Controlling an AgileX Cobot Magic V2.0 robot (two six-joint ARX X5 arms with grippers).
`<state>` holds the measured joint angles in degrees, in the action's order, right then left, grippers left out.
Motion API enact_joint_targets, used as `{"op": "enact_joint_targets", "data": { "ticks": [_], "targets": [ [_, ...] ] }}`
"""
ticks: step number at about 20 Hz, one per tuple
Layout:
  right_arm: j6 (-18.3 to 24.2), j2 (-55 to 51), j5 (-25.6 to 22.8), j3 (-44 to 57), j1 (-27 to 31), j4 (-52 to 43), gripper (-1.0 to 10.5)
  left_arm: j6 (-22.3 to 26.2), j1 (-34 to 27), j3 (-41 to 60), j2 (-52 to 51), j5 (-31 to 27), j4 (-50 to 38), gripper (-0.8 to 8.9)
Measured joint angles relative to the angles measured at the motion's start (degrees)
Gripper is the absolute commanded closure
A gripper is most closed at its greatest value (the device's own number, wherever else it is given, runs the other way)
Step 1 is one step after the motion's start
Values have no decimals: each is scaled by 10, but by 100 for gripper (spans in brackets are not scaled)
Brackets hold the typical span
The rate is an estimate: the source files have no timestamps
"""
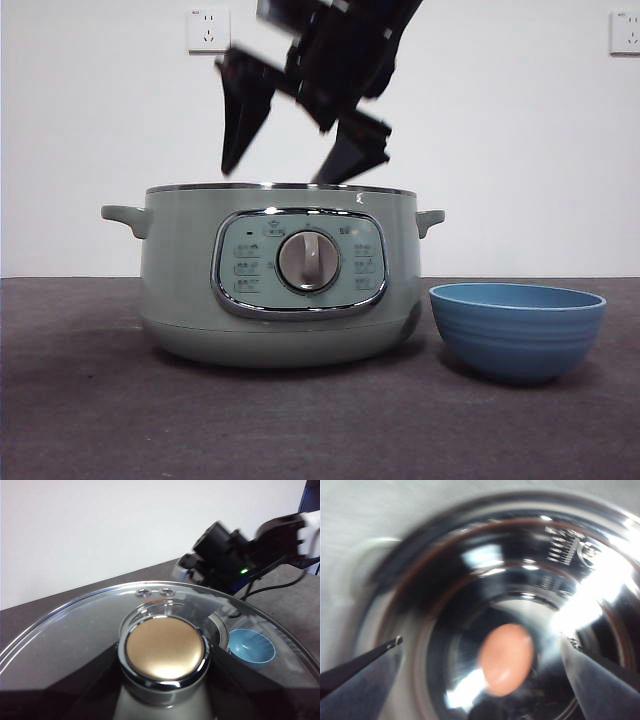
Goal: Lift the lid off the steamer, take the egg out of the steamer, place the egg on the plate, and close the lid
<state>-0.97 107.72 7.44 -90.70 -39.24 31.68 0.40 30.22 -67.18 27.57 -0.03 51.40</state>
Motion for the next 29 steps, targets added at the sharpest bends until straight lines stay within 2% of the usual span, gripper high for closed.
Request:
{"op": "enact_joint_targets", "data": {
  "ticks": [5,14,16,20,21,23,25,28,29],
  "targets": [
    [10,31,-16,-3,2,4,415,0,0,0,0,0,0,822],
    [16,74,-17,-3,2,3,425,0,0,0,0,0,0,822],
    [16,75,-17,-3,2,-1,545,0,0,0,0,0,0,822],
    [12,76,-16,-3,2,0,548,0,0,0,0,0,0,822],
    [7,82,-16,-4,2,0,593,0,0,0,0,0,0,822],
    [4,90,-15,-4,2,7,610,0,0,0,0,0,0,822],
    [1,90,-15,-4,2,6,705,0,0,0,0,0,0,822],
    [0,90,-15,-4,2,4,713,0,0,0,0,0,0,822],
    [-1,90,-15,-4,2,4,779,0,0,0,0,0,2,822]
  ]
}}
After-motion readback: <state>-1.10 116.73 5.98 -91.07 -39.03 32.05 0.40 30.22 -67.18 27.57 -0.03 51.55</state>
